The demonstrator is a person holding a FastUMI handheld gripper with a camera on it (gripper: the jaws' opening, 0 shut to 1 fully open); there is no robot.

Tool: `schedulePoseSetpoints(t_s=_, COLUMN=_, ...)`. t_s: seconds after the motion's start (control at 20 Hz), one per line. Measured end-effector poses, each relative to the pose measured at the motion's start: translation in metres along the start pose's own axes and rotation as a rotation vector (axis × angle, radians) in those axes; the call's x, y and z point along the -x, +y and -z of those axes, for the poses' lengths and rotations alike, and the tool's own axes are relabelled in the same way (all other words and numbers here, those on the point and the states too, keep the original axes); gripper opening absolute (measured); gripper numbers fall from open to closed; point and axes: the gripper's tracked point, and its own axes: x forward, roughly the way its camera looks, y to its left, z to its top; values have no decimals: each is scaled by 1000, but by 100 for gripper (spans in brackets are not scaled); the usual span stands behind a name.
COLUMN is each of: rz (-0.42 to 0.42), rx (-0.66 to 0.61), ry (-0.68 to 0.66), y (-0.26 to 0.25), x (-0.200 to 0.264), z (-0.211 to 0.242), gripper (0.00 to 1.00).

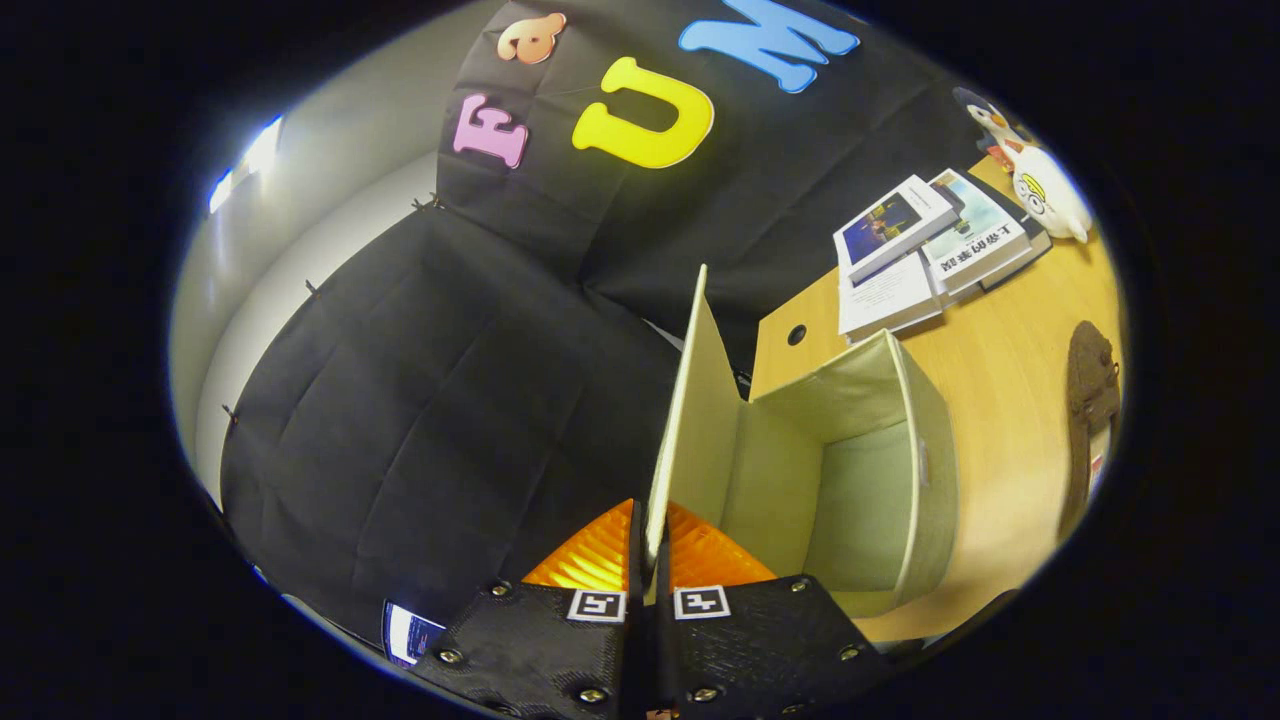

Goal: Open the storage box then place both shoes into the box .Put the left shoe in first, then the right shoe, with the right side of both shoes facing outward in a uniform manner.

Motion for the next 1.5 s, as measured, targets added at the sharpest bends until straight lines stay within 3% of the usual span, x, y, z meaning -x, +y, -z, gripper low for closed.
schedulePoseSetpoints(t_s=0.25, rz=33, rx=118, ry=31, y=25, x=-30, z=14, gripper=4)
schedulePoseSetpoints(t_s=0.65, rz=45, rx=197, ry=60, y=55, x=-73, z=33, gripper=3)
schedulePoseSetpoints(t_s=0.85, rz=43, rx=319, ry=70, y=65, x=-88, z=38, gripper=21)
schedulePoseSetpoints(t_s=0.9, rz=23, rx=327, ry=71, y=69, x=-90, z=40, gripper=21)
schedulePoseSetpoints(t_s=0.95, rz=12, rx=331, ry=68, y=74, x=-90, z=41, gripper=45)
schedulePoseSetpoints(t_s=1.05, rz=7, rx=349, ry=53, y=76, x=-90, z=35, gripper=52)
schedulePoseSetpoints(t_s=1.1, rz=16, rx=365, ry=46, y=74, x=-89, z=33, gripper=61)
schedulePoseSetpoints(t_s=1.15, rz=31, rx=384, ry=36, y=70, x=-86, z=30, gripper=87)
schedulePoseSetpoints(t_s=1.2, rz=46, rx=403, ry=23, y=64, x=-83, z=25, gripper=94)
schedulePoseSetpoints(t_s=1.5, rz=131, rx=483, ry=-51, y=35, x=-56, z=-10, gripper=94)
